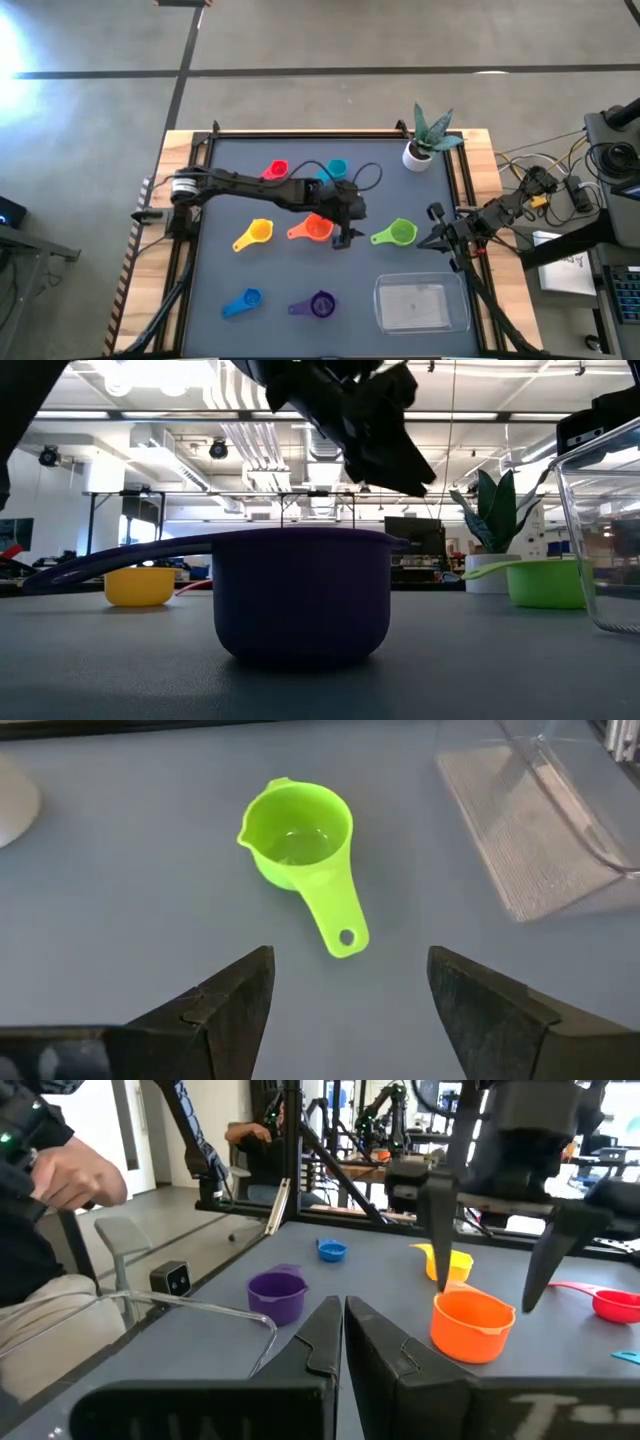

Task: Nest measuring cups in basket
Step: Stack the light green measuring cup on top of the orange measuring cup

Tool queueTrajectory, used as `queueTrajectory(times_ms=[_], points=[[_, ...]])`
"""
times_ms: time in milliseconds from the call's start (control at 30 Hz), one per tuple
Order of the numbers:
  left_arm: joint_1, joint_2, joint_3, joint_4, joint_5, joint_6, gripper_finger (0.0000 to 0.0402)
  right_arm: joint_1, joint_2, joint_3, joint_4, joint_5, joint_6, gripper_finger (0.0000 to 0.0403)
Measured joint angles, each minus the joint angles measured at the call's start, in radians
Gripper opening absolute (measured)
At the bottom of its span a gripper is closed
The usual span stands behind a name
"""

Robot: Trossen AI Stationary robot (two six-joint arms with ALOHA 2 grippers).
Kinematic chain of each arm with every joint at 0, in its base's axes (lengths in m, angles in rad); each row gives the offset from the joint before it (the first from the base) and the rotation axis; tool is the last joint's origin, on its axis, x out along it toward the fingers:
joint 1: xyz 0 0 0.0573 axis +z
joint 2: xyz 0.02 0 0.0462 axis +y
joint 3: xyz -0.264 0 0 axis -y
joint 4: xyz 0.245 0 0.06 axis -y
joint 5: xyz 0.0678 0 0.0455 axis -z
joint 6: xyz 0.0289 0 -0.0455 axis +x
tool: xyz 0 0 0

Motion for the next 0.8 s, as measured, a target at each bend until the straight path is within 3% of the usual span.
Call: queueTrajectory(times_ms=[200,800], points=[[-0.008,0.049,0.01,0.133,-0.018,-0.007,0.0247,0.0,0.0,0.0,0.0,0.0,0.0,0.0009],[-0.038,0.165,0.01,0.307,-0.017,0.0,0.0248,0.0,0.0,0.0,0.0,0.0,0.0,0.0009]])
